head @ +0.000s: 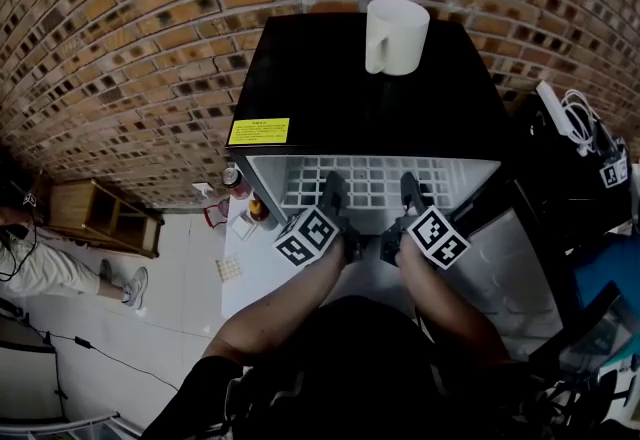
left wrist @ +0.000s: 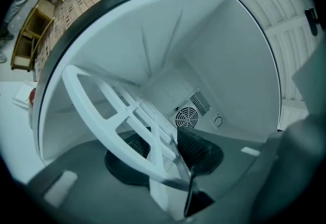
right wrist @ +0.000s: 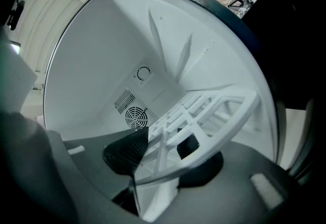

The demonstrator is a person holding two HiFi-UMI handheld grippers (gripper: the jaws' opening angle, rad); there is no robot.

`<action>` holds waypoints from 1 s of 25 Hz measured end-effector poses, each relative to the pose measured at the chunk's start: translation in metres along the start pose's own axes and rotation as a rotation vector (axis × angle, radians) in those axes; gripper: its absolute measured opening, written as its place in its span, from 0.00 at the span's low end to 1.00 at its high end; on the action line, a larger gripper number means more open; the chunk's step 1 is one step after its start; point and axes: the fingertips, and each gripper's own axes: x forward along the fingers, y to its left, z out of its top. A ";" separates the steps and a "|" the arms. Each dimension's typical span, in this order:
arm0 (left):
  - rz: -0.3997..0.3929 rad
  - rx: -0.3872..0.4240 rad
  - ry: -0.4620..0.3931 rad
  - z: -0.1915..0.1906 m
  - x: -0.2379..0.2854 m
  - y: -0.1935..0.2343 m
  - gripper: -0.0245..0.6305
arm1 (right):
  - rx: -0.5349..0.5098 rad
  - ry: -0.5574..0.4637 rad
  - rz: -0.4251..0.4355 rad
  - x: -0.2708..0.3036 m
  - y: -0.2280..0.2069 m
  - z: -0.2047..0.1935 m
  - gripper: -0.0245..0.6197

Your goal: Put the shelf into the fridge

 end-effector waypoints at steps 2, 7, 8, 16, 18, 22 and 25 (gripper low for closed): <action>0.006 -0.004 0.010 0.000 0.003 0.000 0.27 | 0.004 0.003 -0.005 0.002 0.000 0.001 0.33; -0.007 -0.039 0.045 -0.005 0.016 0.000 0.28 | 0.011 0.018 -0.010 0.013 -0.001 0.003 0.33; -0.005 -0.039 0.046 -0.005 0.017 0.000 0.28 | 0.006 0.017 -0.009 0.014 -0.002 0.003 0.33; 0.003 0.008 0.028 -0.001 0.028 0.002 0.30 | 0.013 0.014 -0.009 0.025 -0.003 0.006 0.33; -0.002 0.012 0.027 0.001 0.030 0.003 0.30 | 0.014 0.013 -0.009 0.028 -0.002 0.007 0.33; -0.004 0.010 0.035 0.001 0.034 0.003 0.30 | 0.026 0.019 -0.005 0.031 -0.003 0.007 0.33; -0.002 0.032 0.046 0.001 0.036 0.007 0.34 | 0.024 0.025 0.002 0.034 -0.003 0.006 0.33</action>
